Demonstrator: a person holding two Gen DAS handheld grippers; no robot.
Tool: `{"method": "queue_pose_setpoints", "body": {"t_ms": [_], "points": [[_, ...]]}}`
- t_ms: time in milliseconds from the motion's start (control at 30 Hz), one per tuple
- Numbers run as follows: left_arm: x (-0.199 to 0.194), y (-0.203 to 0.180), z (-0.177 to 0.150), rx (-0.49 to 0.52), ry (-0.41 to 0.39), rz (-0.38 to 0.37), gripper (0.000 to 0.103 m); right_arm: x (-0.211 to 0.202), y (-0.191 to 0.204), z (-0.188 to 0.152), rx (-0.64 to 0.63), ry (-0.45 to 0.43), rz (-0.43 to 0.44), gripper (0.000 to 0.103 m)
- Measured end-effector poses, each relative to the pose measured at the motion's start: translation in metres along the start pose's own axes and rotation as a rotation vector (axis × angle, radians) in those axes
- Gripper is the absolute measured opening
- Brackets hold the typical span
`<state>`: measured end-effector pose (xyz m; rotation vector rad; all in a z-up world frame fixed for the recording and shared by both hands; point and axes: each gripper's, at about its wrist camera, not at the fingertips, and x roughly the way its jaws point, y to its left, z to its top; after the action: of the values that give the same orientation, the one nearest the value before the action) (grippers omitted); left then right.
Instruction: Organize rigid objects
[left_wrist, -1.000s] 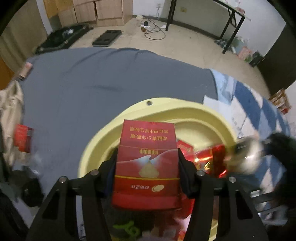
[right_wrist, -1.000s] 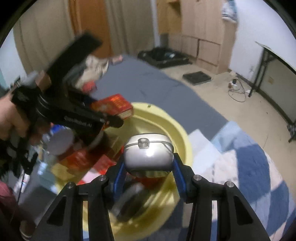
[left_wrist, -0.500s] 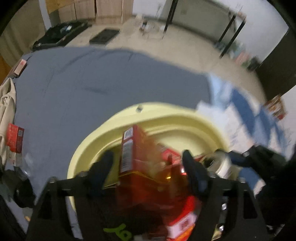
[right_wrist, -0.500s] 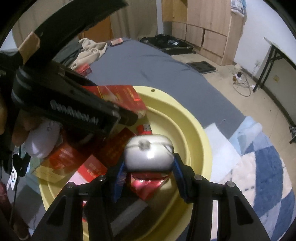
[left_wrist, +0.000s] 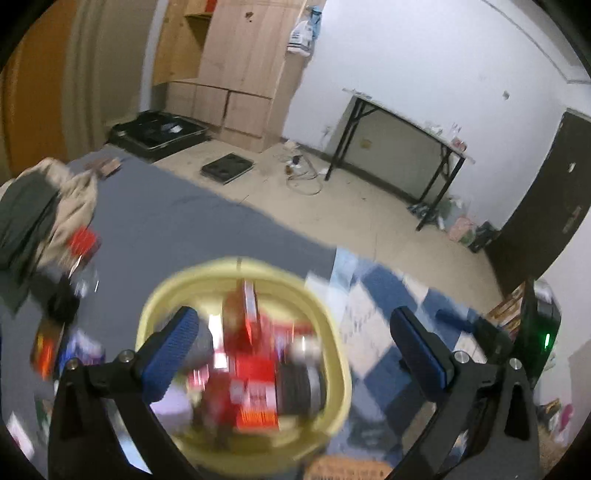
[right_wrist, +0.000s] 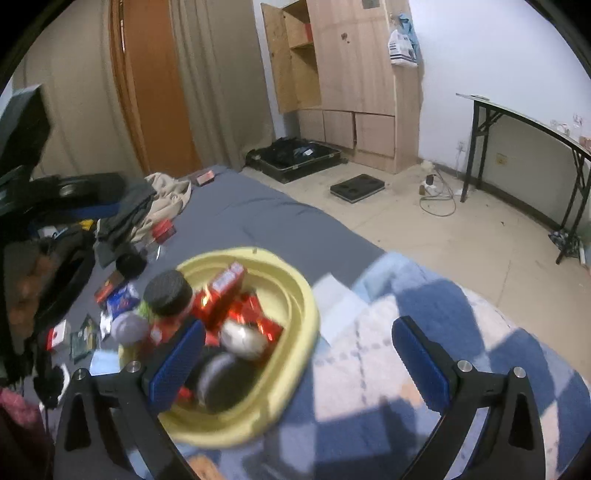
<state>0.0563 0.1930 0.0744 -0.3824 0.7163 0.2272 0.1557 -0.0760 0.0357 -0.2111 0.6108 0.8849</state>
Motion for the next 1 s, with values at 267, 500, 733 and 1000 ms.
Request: {"method": "queue_pose_setpoints", "body": {"t_ms": [267, 500, 733, 1000], "points": [[0.025, 0.003, -0.161, -0.360, 0.094, 0.130, 0.103, -0.005, 0.018, -0.080, -0.180, 0.143, -0.011, 0.103], [0.043, 0.002, -0.197, -0.263, 0.077, 0.282, 0.103, 0.015, 0.023, -0.124, -0.161, 0.139, -0.011, 0.103], [0.068, 0.004, -0.204, -0.170, 0.042, 0.327, 0.103, 0.061, 0.025, -0.134, -0.211, 0.173, 0.002, 0.103], [0.088, 0.003, -0.198, -0.117, 0.056, 0.373, 0.103, 0.100, 0.031, -0.117, -0.237, 0.188, 0.020, 0.103]]}}
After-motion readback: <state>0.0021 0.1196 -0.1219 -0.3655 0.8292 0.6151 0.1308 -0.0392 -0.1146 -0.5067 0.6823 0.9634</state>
